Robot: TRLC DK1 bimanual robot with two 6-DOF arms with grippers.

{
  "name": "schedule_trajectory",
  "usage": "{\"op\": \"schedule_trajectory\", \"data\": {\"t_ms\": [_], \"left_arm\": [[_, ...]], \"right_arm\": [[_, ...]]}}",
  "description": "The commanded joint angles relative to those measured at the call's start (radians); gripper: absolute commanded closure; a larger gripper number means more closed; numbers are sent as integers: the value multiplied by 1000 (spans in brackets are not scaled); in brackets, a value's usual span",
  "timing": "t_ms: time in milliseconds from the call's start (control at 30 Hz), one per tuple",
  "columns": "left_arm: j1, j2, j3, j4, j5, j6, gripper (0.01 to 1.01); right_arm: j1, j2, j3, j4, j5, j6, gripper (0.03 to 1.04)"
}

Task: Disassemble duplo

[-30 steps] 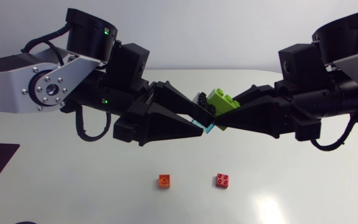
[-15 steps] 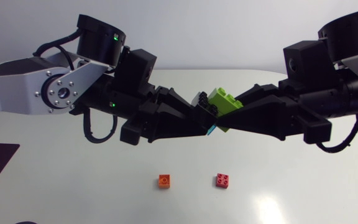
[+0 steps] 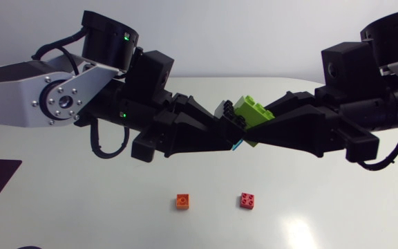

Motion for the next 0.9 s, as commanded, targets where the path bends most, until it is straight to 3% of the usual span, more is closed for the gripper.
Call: {"op": "schedule_trajectory", "data": {"t_ms": [0,433,633,700,867], "left_arm": [[-34,-45,-12,5,20,33,770],[-108,-110,-133,-89,-134,240,770],[70,8,-93,-95,-272,283,767],[124,111,-34,-170,-321,329,767],[147,289,0,-188,-520,380,766]], "right_arm": [[9,4,-3,-4,-7,19,890],[-63,60,42,-47,-94,16,890],[-138,-8,40,-46,-64,8,890],[-135,-16,36,-49,-33,0,890],[-115,-16,8,-90,22,-64,890]]}}
